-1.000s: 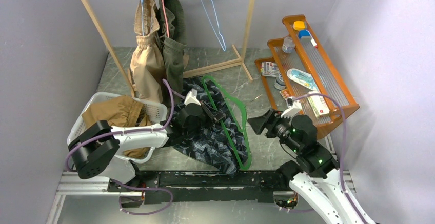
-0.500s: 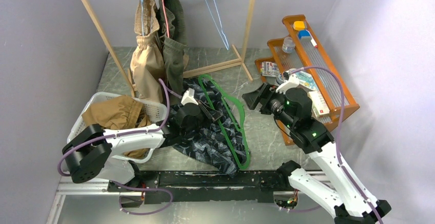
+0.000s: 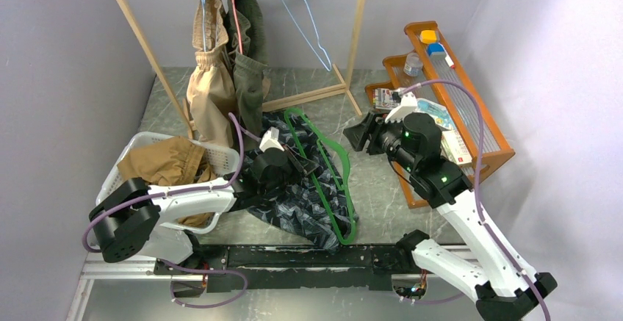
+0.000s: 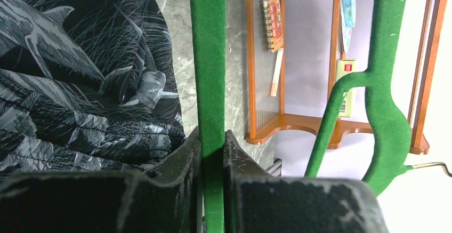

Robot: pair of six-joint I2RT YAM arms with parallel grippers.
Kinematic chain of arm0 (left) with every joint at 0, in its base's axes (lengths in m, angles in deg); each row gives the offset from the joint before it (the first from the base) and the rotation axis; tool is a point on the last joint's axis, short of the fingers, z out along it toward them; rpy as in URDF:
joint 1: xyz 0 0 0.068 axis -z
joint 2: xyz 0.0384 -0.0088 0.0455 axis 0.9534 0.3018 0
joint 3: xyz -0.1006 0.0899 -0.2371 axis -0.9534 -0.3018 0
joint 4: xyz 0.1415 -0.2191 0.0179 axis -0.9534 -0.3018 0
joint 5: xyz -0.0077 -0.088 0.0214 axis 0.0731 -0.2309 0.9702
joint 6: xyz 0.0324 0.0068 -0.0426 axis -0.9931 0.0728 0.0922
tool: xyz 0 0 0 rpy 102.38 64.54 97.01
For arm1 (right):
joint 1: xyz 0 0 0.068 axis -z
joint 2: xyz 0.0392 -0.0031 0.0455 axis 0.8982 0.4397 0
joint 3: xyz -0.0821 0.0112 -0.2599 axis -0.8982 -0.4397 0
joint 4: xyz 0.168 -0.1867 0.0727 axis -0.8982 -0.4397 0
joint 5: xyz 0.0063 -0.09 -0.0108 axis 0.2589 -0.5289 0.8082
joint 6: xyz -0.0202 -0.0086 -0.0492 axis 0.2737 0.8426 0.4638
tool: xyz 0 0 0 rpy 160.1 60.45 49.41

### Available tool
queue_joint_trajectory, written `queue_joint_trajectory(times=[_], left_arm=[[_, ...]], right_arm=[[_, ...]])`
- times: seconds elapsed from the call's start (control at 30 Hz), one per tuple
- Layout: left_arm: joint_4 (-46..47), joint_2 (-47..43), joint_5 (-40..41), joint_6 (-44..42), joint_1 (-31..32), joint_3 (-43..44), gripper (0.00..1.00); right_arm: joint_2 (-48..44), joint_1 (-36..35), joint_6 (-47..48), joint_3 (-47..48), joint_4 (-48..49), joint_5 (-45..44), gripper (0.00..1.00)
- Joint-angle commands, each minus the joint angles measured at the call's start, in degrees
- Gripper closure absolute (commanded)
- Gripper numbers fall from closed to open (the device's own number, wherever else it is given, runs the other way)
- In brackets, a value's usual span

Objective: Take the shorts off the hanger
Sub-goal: Adjust the hanger.

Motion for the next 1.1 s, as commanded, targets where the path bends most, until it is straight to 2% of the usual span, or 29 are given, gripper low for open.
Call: queue_joint_trajectory(times=[0.0,0.13,0.27,0.4,0.47,0.6,0.73,0.9,1.07], left_arm=[[4.12,-1.57,0.7,0.45,0.31,0.38,0.93],[6.51,-1.81,0.81,2.0,0.33,-0.34,0.93],[13.85,-1.62,1.23,6.73,0.24,-3.75,0.93],[18.87,-0.44,1.45,10.05,0.19,-5.09,0.93],[19.45,0.39,1.49,12.14,0.12,-4.68,0.93],[26.83,3.84,0.92,16.82,-0.23,-5.17,0.93],[32.09,7.75,-0.12,21.62,-0.74,-3.99,0.93],[34.26,11.09,0.1,26.71,-1.11,-2.41,0.93],[35.93,12.03,0.83,29.7,-1.34,-1.47,0.93]], right_arm=[[-1.85,0.08,1.89,1.12,-2.07,-2.8,0.35],[-4.71,0.07,0.47,-0.47,-5.53,-7.88,0.24],[-8.58,0.08,-0.7,-3.87,-8.39,-7.58,0.2],[-13.37,0.07,-1.49,-6.93,-9.93,-1.66,0.18],[-16.59,0.06,-0.71,-8.97,-9.2,4.74,0.17],[-22.19,0.08,0.0,-13.28,-8.72,12.53,0.16],[-22.98,0.07,1.08,-13.47,-12.22,16.25,0.18],[-23.15,0.07,3.31,-12.18,-15.85,17.83,0.22],[-20.44,0.07,4.71,-9.36,-21.68,15.41,0.31]])
